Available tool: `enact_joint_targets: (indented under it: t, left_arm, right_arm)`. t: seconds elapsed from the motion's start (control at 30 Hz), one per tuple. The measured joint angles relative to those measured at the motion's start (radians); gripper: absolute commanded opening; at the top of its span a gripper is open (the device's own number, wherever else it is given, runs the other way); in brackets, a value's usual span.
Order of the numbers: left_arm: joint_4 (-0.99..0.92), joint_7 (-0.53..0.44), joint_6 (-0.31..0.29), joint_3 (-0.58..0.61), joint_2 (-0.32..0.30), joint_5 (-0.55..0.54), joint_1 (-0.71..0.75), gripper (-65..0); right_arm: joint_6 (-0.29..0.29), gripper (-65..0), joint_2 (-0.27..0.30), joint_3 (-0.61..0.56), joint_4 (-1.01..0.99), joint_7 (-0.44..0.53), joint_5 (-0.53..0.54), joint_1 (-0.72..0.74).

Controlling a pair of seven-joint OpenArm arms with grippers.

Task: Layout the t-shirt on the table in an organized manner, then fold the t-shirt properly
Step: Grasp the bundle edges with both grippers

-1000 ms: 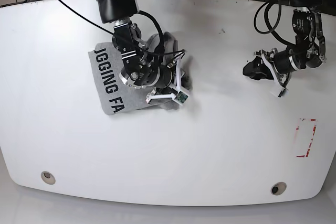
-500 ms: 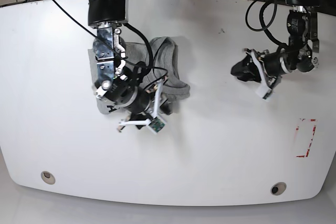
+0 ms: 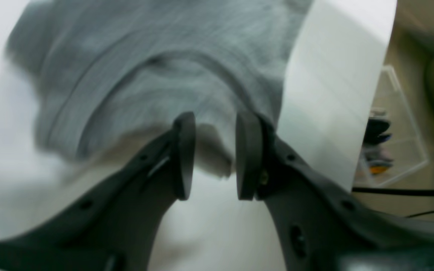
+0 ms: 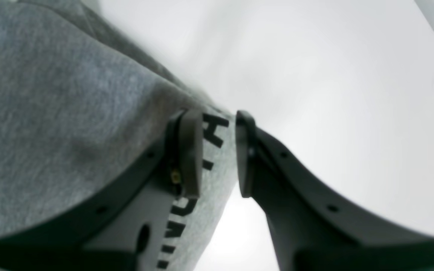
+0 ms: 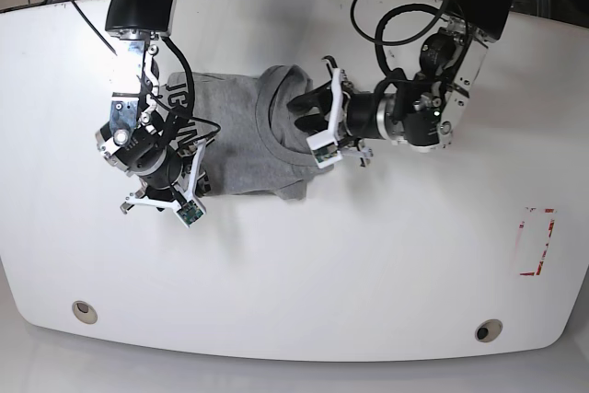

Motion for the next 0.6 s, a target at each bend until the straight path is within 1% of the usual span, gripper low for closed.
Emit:
enact_joint_targets:
  t: [0.1,0.13,0.2,0.23,0.37,0.5,0.53,0.6]
  left_arm:
    - [0.006,0.001,-0.001,0.039,0.045,0.063,-0.008,-47.8]
    - [0.005,0.000,-0.002,0.051,0.068,0.103,-0.009,-47.8]
    - [0.001,-0.029,-0.001,0.068,0.108,0.165,-0.005,-47.8]
    - [-0.005,-0.059,-0.003,0.076,0.124,0.195,-0.003,-47.8]
    - [-0.060,-0.106,-0.003,0.102,0.175,0.286,0.002,-47.8]
    - [-0.170,-0.124,-0.004,0.106,0.197,0.363,0.011,-47.8]
    - [-0.198,-0.125,-0.003,0.106,0.197,0.372,0.013,-47.8]
    - [-0.272,-0.166,-0.004,0.105,0.196,0.396,0.012,-47.9]
  right_arm:
    - [0.000,-53.3,0.005,0.016,-0.034,0.016,0.004,0.000]
    - [0.002,-53.3,0.005,0.026,-0.057,0.038,0.004,0.000]
    - [-0.001,-53.3,0.008,0.040,-0.104,0.074,-0.005,0.000]
    - [0.000,-53.3,0.010,0.046,-0.132,0.103,-0.005,0.000]
    - [-0.004,-53.3,0.012,0.051,-0.248,0.189,-0.006,0.003]
    - [-0.003,-53.3,0.014,0.049,-0.351,0.298,-0.001,0.000]
    - [-0.003,-53.3,0.015,0.049,-0.366,0.310,0.003,0.000]
    - [-0.003,-53.4,0.021,0.050,-0.392,0.341,0.008,0.000]
